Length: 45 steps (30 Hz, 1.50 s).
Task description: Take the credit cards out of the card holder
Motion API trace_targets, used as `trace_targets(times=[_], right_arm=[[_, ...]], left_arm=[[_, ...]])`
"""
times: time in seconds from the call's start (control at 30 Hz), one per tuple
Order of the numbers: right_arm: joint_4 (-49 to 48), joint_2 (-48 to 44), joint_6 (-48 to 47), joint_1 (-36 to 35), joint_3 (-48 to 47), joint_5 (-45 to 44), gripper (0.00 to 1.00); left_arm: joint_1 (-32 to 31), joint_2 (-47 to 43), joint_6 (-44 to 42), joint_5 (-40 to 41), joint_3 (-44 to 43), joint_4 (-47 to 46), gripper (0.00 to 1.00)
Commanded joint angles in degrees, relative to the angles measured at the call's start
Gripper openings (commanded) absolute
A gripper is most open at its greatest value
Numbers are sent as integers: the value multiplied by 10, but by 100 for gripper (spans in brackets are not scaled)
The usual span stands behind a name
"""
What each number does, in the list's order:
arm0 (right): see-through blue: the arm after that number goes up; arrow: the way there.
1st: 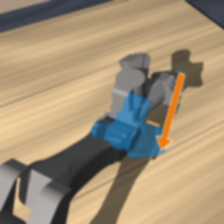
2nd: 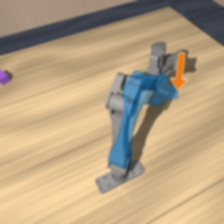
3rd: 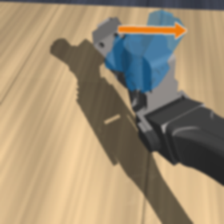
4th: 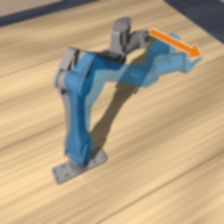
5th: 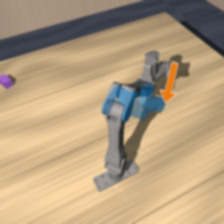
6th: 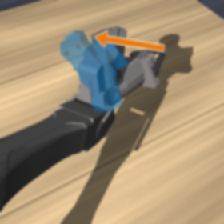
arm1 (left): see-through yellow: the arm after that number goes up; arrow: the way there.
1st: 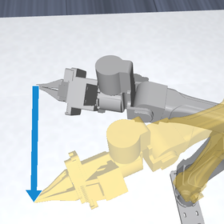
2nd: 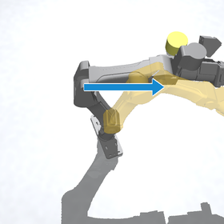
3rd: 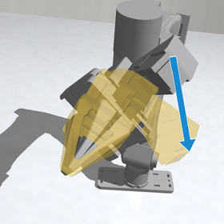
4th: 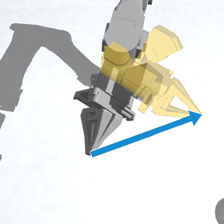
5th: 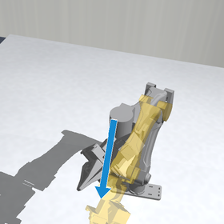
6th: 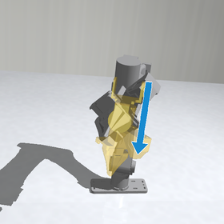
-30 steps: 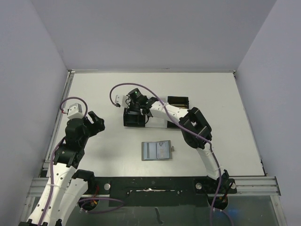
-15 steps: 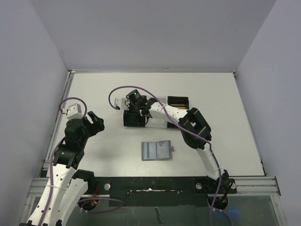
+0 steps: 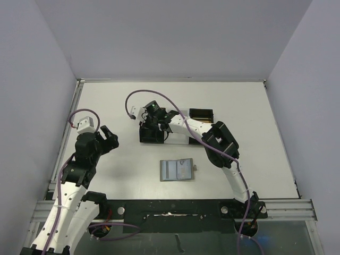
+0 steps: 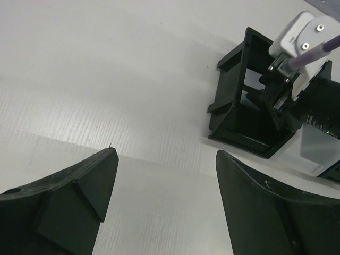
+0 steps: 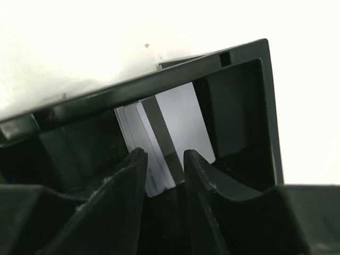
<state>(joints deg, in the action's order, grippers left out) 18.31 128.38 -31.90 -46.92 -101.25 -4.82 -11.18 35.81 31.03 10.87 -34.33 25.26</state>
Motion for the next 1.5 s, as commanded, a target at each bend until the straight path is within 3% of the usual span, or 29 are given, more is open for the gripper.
trace_targets(times=[0.0, 0.13, 0.27, 0.4, 0.6, 1.0, 1.2, 1.47], right_arm=[[-54, -55, 186, 10, -12, 46, 32], [-49, -54, 346, 5, -19, 41, 17], [9, -32, 490, 2, -53, -7, 12], [18, -28, 554, -1, -48, -33, 6], [99, 33, 582, -8, -134, -45, 6], [157, 78, 612, -18, -172, -44, 6], [181, 103, 596, -14, -181, -99, 8], [127, 112, 575, -19, -128, -168, 22]], left_arm=[[2, 2, -1, -9, -19, -10, 74], [2, 2, 0, -11, -18, -12, 74], [2, 0, 3, -7, -17, -9, 74], [2, 0, 3, -9, -18, -12, 74], [2, -2, 4, -7, -19, -10, 74], [3, -3, 5, 1, -24, -3, 74], [3, -8, 9, 8, -23, -1, 74], [3, -3, 8, 0, -23, -2, 74]])
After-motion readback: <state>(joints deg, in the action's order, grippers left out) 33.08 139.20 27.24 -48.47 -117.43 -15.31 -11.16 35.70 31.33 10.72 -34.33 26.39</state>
